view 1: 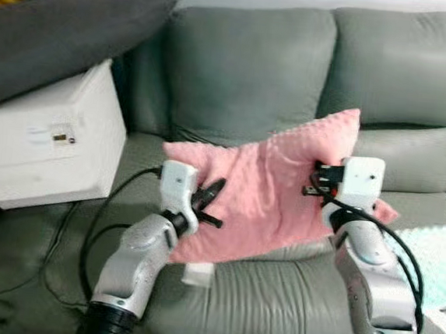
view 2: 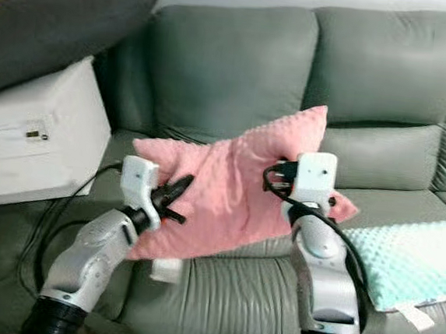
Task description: Move the pillow to the sofa
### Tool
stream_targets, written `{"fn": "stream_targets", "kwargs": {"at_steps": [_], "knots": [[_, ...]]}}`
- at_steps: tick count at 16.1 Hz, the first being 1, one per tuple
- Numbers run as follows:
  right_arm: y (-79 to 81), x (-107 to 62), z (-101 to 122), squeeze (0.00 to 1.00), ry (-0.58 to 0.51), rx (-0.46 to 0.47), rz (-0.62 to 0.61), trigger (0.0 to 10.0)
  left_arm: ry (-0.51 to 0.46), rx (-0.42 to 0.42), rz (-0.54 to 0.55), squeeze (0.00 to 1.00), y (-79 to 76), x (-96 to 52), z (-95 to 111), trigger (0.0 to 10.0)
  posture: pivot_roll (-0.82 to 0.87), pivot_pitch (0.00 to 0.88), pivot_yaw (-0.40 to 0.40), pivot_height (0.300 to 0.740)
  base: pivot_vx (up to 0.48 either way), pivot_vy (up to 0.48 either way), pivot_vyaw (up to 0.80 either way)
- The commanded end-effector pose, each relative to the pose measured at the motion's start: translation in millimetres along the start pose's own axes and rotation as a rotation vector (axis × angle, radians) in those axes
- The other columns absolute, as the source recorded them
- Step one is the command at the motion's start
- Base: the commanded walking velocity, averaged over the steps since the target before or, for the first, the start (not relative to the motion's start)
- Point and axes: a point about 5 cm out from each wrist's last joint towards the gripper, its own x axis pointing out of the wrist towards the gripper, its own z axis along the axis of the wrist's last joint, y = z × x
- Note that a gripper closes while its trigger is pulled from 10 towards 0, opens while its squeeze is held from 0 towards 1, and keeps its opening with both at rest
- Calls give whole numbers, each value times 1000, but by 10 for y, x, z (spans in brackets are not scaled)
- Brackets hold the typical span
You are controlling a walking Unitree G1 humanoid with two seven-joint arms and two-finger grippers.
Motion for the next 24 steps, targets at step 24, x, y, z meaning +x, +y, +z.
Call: {"fn": "stream_targets", "kwargs": {"at_steps": [24], "knots": [[209, 66, -81, 0, 24, 23, 91, 10000, 38, 103, 23, 0, 23, -83, 5, 10000, 41, 0, 31, 740, 0, 0, 0]]}}
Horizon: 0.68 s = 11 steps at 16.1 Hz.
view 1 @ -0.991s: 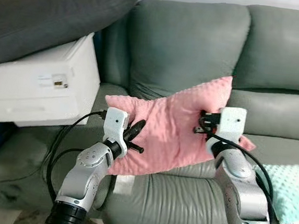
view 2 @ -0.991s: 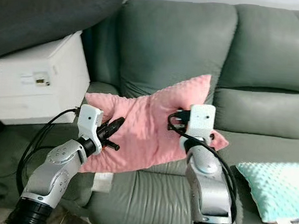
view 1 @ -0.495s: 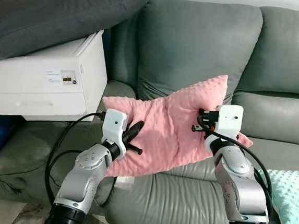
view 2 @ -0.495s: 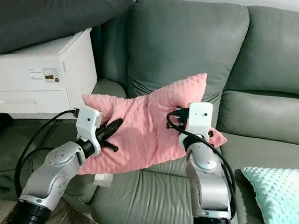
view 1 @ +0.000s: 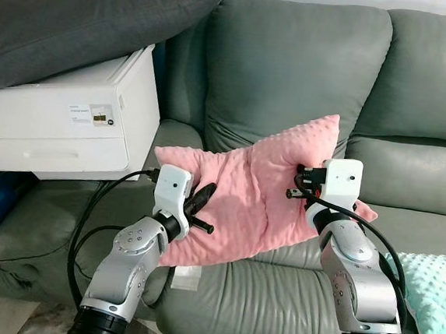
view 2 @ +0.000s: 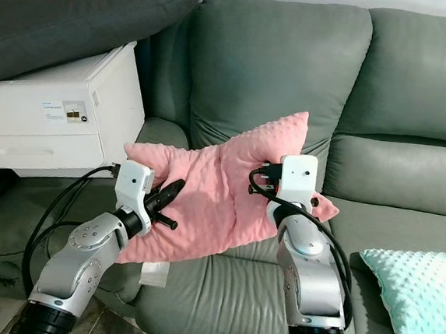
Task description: Move the pillow to the sofa
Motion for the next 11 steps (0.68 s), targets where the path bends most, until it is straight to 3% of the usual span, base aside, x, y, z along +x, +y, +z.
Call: {"fn": "stream_targets", "kwargs": {"at_steps": [1, 11], "knots": [[33, -2, 31, 0, -16, 5, 17, 10000, -15, 16, -32, 0, -61, 10, 52, 10000, 38, 0, 34, 740, 0, 0, 0], [-8, -24, 42, 0, -8, 3, -5, 10000, -2, -5, -42, 0, -109, 25, 34, 10000, -25, 0, 49, 740, 0, 0, 0]]}}
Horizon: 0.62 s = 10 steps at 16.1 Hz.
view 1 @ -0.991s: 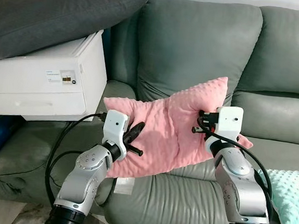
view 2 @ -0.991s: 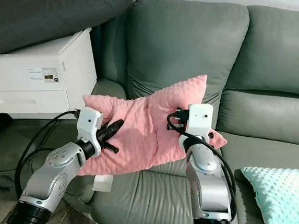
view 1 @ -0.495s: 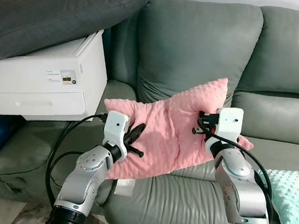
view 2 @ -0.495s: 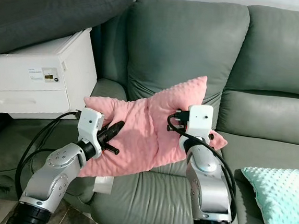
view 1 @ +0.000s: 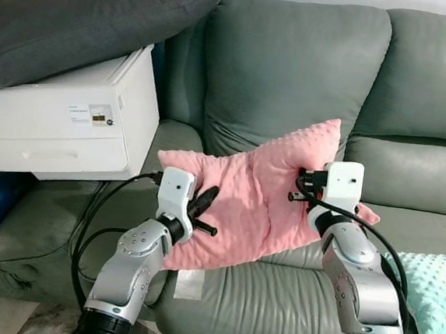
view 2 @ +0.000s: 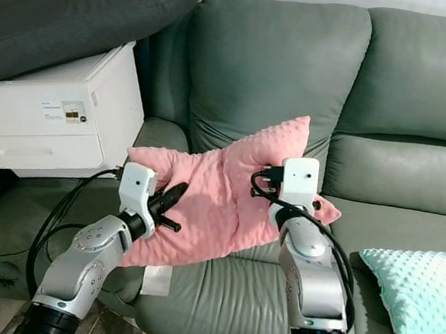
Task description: Move the pillow to the sofa
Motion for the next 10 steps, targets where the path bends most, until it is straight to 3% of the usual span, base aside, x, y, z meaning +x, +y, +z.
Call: {"fn": "stream_targets", "kwargs": {"at_steps": [1, 10], "knots": [[35, -28, 65, 0, -30, 10, 4, 10000, -16, 29, -51, 0, -59, 22, 77, 10000, -28, 0, 53, 740, 0, 0, 0], [29, -4, 89, 0, -31, 4, 3, 10000, -16, 23, -54, 0, -72, 45, 75, 10000, -35, 0, 51, 740, 0, 0, 0]]}}
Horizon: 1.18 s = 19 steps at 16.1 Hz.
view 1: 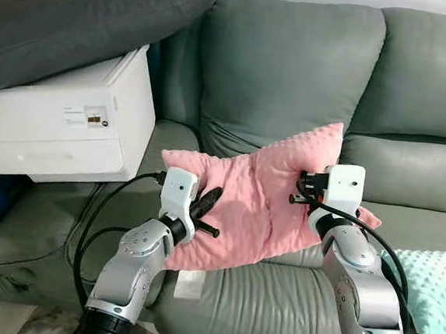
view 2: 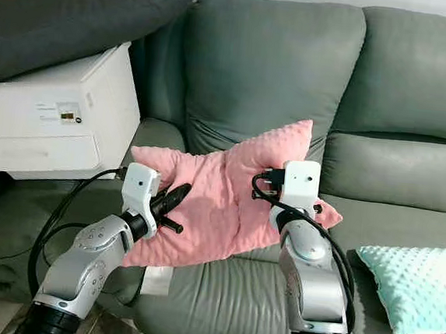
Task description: Move the pillow to the sofa
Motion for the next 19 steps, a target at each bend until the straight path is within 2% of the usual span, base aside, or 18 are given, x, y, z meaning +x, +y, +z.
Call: {"fn": "stream_targets", "kwargs": {"at_steps": [1, 3, 17, 19], "knots": [[42, 19, 109, 0, -39, 2, 19, 10000, -15, 19, -36, 0, -45, 37, 69, 10000, -36, 0, 53, 740, 0, 0, 0], [45, 16, 112, 0, -41, 3, 18, 10000, -14, 21, -42, 0, -49, 40, 69, 10000, -37, 0, 54, 740, 0, 0, 0], [14, 17, 129, 0, -44, -12, 19, 10000, -14, 26, -43, 0, -67, 66, 54, 10000, -54, 0, 49, 740, 0, -293, 0], [13, 18, 130, 0, -43, -13, 19, 10000, -19, 10, -36, 0, -56, 69, 56, 10000, -54, 0, 49, 740, 0, 0, 0]]}}
